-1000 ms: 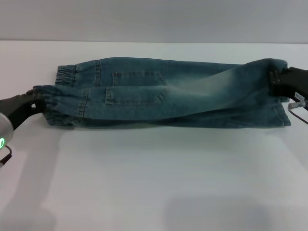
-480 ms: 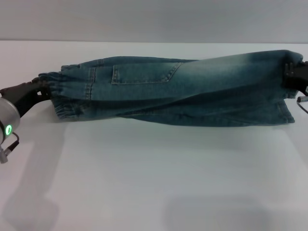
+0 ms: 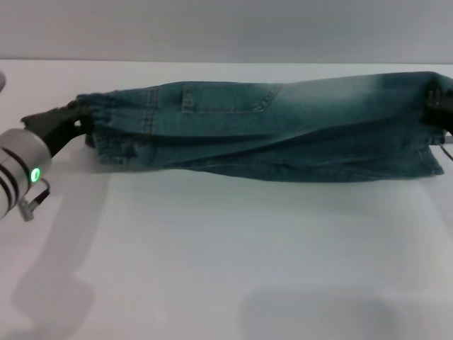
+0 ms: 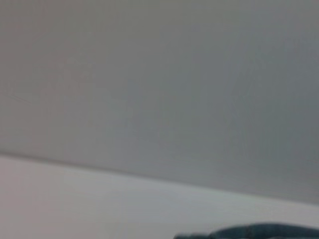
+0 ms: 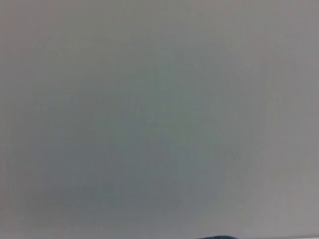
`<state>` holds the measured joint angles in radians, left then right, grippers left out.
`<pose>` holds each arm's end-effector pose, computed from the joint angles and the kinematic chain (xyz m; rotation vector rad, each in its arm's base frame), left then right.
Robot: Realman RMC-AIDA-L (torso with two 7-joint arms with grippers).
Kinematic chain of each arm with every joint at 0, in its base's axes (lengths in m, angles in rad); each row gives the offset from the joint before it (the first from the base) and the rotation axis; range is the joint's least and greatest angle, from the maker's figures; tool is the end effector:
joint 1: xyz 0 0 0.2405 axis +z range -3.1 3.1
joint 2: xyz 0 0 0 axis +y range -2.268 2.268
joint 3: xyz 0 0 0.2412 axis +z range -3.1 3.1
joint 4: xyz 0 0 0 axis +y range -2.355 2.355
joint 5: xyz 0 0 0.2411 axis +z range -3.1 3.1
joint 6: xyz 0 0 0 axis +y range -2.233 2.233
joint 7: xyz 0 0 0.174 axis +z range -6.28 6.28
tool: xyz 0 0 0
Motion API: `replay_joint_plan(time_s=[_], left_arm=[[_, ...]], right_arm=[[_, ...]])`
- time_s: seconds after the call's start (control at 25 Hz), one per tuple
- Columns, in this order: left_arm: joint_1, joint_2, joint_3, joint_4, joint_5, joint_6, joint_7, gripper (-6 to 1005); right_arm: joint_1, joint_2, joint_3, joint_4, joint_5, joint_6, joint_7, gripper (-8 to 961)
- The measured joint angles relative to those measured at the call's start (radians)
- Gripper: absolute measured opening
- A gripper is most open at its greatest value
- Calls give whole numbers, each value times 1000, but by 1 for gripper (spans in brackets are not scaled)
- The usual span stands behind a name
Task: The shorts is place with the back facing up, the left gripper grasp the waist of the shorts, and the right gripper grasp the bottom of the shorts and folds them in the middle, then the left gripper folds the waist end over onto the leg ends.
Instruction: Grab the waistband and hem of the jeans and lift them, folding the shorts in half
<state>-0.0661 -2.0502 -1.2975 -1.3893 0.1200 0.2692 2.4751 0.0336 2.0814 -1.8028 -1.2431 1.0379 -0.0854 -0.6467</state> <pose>-0.2473 0.3979 -0.0152 -1.6753 -1.0812 -0.4196 0.2691 0.3965 -0.0074 -1.6489 0.8767 0.4788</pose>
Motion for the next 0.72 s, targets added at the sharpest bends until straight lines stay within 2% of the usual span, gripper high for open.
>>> replay_joint_plan(time_s=[0.04,0.08,0.12,0.16,0.4,0.56,0.68,0.72], left_arm=[[-9,-1,-1,24,5,-39,1,65],[-45,-4,-10,119,23,-164,1,66],[-59,-5,-15,147,26,-196,0,67],[-59,-5,-15,147,26,-196,0,67],[-230,-8,-79,456,17,-449,-56,72],[-270,-8,-99,523,18,-492,-62,224],[-271,-8,-101,526,21,-492,-62,314],[-259,-7,-104,524,25,-493,-62,340]], right_arm=[[18,-1,0,28,6,-26,4,153],[53,-2,0,84,11,-73,6,155],[53,-2,0,84,11,-73,6,158],[83,-4,1,130,12,-102,6,160],[223,-9,12,317,14,-181,13,173],[238,-9,6,331,13,-198,17,182],[230,-7,-2,323,4,-220,16,189],[229,-7,-7,323,-1,-228,15,228]])
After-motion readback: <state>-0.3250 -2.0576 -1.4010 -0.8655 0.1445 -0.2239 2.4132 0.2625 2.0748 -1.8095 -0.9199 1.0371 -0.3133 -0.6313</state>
